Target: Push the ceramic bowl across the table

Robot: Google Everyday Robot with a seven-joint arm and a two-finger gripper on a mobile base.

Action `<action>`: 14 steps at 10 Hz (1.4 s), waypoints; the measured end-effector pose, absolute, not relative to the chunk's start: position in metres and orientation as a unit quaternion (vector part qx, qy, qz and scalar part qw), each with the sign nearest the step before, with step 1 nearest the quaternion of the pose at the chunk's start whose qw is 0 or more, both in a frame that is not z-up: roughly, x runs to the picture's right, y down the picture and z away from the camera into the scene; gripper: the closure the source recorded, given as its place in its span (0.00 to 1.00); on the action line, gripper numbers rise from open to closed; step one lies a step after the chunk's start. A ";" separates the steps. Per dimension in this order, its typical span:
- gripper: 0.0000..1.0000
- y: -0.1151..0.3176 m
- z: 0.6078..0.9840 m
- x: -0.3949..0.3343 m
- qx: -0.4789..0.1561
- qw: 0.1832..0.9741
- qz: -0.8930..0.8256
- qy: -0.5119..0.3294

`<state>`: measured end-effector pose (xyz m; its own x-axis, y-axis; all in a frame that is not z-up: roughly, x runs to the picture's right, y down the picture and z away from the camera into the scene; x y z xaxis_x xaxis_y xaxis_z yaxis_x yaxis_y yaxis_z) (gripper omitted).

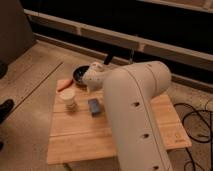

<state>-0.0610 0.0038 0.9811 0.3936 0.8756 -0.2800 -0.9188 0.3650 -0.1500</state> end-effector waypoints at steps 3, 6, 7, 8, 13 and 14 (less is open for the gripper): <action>0.35 -0.013 1.004 -0.062 -0.152 0.826 0.538 0.068; 0.35 -0.032 1.022 -0.067 -0.153 0.830 0.534 0.056; 0.35 -0.040 1.028 -0.063 -0.143 0.829 0.537 0.053; 0.35 -0.050 1.030 -0.061 -0.134 0.828 0.543 0.048; 0.35 -0.085 1.031 -0.064 -0.118 0.816 0.566 0.009; 0.35 -0.083 1.031 -0.067 -0.126 0.814 0.567 0.008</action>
